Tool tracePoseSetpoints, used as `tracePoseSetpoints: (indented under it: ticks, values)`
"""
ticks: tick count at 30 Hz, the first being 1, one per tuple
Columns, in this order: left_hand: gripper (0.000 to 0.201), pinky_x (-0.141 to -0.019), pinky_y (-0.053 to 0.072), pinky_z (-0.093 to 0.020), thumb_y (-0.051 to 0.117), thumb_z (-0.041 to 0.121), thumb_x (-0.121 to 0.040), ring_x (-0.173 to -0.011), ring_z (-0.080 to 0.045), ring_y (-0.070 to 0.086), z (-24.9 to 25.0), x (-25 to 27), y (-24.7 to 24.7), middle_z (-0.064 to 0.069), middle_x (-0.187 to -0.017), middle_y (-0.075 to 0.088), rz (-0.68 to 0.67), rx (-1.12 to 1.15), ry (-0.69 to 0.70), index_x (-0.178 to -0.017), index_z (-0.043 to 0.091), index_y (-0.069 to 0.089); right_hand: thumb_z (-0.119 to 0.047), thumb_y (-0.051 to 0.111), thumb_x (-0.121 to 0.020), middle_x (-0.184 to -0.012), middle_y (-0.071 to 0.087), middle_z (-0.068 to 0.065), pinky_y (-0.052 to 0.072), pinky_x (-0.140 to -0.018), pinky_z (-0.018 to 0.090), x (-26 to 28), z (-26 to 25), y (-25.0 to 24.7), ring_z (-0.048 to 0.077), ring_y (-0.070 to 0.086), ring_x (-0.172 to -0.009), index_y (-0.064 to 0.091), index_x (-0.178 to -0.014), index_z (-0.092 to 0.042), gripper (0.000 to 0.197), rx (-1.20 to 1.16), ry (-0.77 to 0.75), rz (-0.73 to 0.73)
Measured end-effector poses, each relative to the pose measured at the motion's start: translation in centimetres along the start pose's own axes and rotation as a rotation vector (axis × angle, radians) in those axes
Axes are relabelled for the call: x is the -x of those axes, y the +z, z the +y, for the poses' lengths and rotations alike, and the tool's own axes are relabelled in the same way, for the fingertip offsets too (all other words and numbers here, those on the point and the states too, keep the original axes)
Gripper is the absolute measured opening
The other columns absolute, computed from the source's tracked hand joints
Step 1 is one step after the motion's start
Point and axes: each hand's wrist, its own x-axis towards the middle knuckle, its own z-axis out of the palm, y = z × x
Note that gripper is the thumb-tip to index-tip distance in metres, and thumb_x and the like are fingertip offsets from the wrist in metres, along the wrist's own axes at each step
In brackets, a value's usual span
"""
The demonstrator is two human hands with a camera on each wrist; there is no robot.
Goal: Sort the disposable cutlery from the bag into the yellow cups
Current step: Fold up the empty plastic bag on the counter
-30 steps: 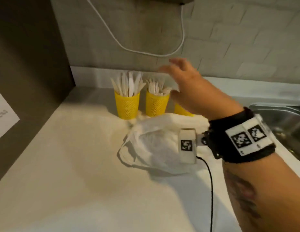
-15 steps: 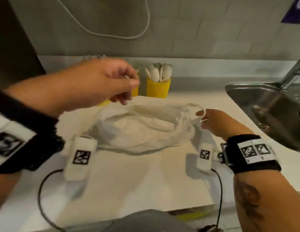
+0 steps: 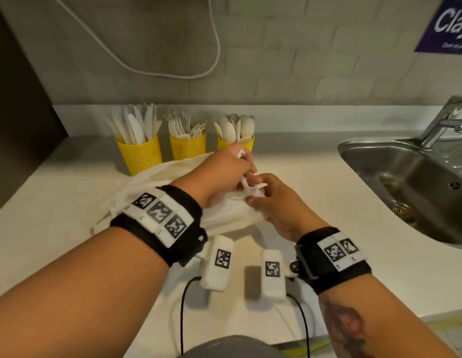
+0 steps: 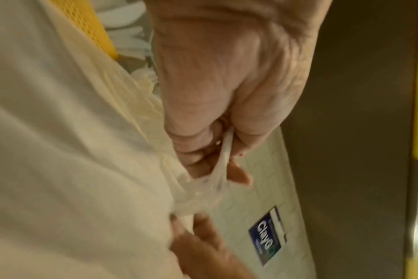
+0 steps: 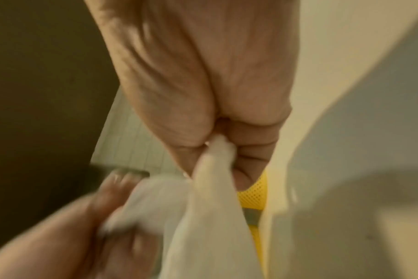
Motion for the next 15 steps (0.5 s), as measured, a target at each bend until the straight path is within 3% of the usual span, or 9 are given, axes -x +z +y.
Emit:
tracePoseSetpoints:
  ticks: [2, 3, 5, 8, 11, 13, 14, 15]
  values:
    - [0.035, -0.045, 0.031, -0.023, 0.033, -0.011, -0.084, -0.045, -0.011, 0.045, 1.5, 1.4, -2.5, -0.002, -0.074, 0.057, 0.054, 0.138, 0.047, -0.076, 0.017, 0.052, 0.007, 0.061, -0.087, -0.084, 0.066, 0.006, 0.054, -0.059, 0.029, 0.7, -1.2, -1.0, 0.019, 0.064, -0.068, 0.06, -0.097, -0.013, 0.023, -0.323, -0.012, -0.033]
    - [0.037, -0.045, 0.019, -0.023, 0.031, -0.013, -0.083, -0.041, -0.009, 0.035, 2.2, 2.1, -4.1, -0.002, -0.072, 0.057, 0.069, 0.154, 0.082, -0.075, 0.016, 0.053, 0.007, 0.061, -0.086, -0.083, 0.068, 0.006, 0.056, -0.061, 0.03, 1.0, -1.7, -1.8, 0.02, 0.066, -0.069, 0.061, -0.093, -0.013, 0.021, -0.39, -0.028, -0.042]
    - [0.037, -0.045, 0.01, -0.023, 0.03, -0.013, -0.084, -0.036, -0.007, 0.027, 2.9, 3.4, -7.6, -0.005, -0.068, 0.055, 0.086, 0.201, 0.134, -0.075, 0.014, 0.053, 0.006, 0.062, -0.085, -0.079, 0.069, 0.007, 0.057, -0.062, 0.03, 1.0, -2.6, -3.5, 0.021, 0.066, -0.068, 0.062, -0.083, -0.012, 0.018, -0.422, -0.07, 0.041]
    - [0.037, -0.043, 0.01, -0.016, 0.027, -0.012, -0.086, -0.031, -0.003, 0.023, 2.9, 5.3, -12.6, -0.009, -0.062, 0.05, 0.172, 0.282, 0.148, -0.074, 0.011, 0.053, 0.007, 0.064, -0.084, -0.072, 0.065, 0.001, 0.051, -0.067, 0.03, 0.8, -3.0, -5.9, 0.019, 0.059, -0.07, 0.064, -0.073, -0.016, 0.025, -0.294, -0.19, 0.336]
    - [0.037, -0.038, 0.014, -0.012, 0.026, -0.01, -0.087, -0.03, -0.001, 0.024, 2.2, 6.3, -16.3, -0.002, -0.055, 0.051, 0.324, 0.366, 0.164, -0.074, 0.013, 0.053, 0.005, 0.062, -0.085, -0.075, 0.065, -0.004, 0.047, -0.073, 0.029, 1.2, -4.0, -6.6, 0.013, 0.057, -0.072, 0.064, -0.075, -0.023, 0.03, -0.163, -0.37, 0.565]
    - [0.032, -0.034, 0.015, -0.013, 0.032, -0.006, -0.085, -0.033, 0.0, 0.026, 1.7, 6.9, -18.1, 0.002, -0.056, 0.054, 0.406, 0.447, 0.178, -0.077, 0.015, 0.054, 0.001, 0.062, -0.089, -0.076, 0.062, -0.006, 0.048, -0.073, 0.028, 1.8, -5.3, -6.2, 0.008, 0.056, -0.069, 0.062, -0.082, -0.023, 0.025, -0.212, -0.459, 0.557]
    - [0.025, -0.033, 0.018, -0.011, 0.039, -0.003, -0.081, -0.035, 0.0, 0.029, 1.5, 7.2, -18.8, 0.003, -0.059, 0.056, 0.405, 0.491, 0.177, -0.08, 0.016, 0.055, -0.004, 0.065, -0.089, -0.08, 0.06, -0.005, 0.05, -0.077, 0.029, 2.2, -5.9, -6.0, 0.008, 0.057, -0.074, 0.062, -0.09, -0.022, 0.018, -0.27, -0.48, 0.457]
    - [0.019, -0.034, 0.021, -0.009, 0.046, 0.002, -0.074, -0.037, 0.0, 0.032, 1.5, 7.4, -19.1, 0.004, -0.062, 0.058, 0.376, 0.532, 0.174, -0.084, 0.016, 0.056, -0.015, 0.073, -0.084, -0.089, 0.06, -0.003, 0.052, -0.084, 0.032, 2.5, -6.4, -5.7, 0.009, 0.059, -0.083, 0.06, -0.102, -0.022, 0.023, -0.3, -0.473, 0.317]
